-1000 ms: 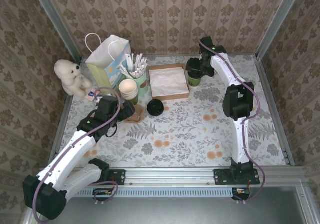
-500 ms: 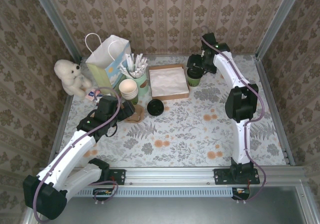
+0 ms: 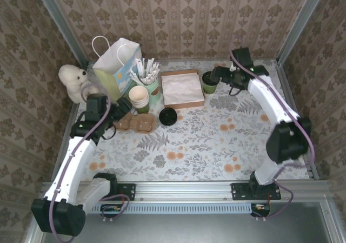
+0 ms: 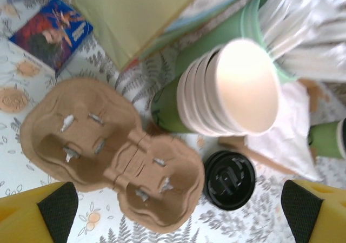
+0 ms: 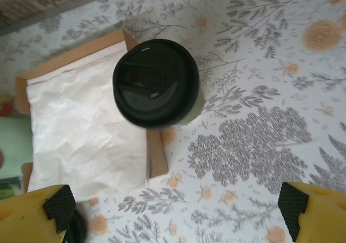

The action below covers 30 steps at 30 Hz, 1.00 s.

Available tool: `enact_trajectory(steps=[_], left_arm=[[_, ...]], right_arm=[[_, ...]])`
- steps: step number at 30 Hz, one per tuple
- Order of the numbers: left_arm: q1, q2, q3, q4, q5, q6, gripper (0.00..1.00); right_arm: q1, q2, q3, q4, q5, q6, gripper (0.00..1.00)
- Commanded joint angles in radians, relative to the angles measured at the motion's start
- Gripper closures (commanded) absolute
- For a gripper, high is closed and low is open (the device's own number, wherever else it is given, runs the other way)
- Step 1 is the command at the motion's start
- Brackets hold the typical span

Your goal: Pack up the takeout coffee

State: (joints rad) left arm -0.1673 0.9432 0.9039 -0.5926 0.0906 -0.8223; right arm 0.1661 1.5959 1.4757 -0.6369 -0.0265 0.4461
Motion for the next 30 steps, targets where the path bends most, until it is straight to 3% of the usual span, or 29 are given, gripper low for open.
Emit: enact_trajectory(steps=[1, 6, 14, 20, 26, 30], left_arm=[[0.040, 0.030, 0.085, -0.067, 0.078, 0.019, 0.00], [0.044, 0.127, 0.188, -0.136, 0.062, 0.040, 0.00], [0.078, 0.239, 0.421, -0.219, 0.026, 0.087, 0.00], [0.131, 0.268, 0.495, -0.155, 0.006, -0.007, 0.00], [0.134, 0.361, 0.595, -0.208, -0.179, -0.116, 0.01], [0.134, 0.436, 0.653, -0.213, -0.200, -0.151, 0.02]], right_arm=[[-0.002, -0.190, -0.223, 0.201, -0.009, 0.044, 0.00], [0.004, -0.444, -0.498, 0.304, -0.093, 0.067, 0.00], [0.008, -0.711, -0.664, 0.354, -0.102, 0.030, 0.00], [0.007, -0.724, -0.668, 0.371, -0.093, 0.014, 0.00], [0.008, -0.707, -0.654, 0.363, -0.087, 0.037, 0.00], [0.008, -0.709, -0.653, 0.372, -0.117, 0.041, 0.00]])
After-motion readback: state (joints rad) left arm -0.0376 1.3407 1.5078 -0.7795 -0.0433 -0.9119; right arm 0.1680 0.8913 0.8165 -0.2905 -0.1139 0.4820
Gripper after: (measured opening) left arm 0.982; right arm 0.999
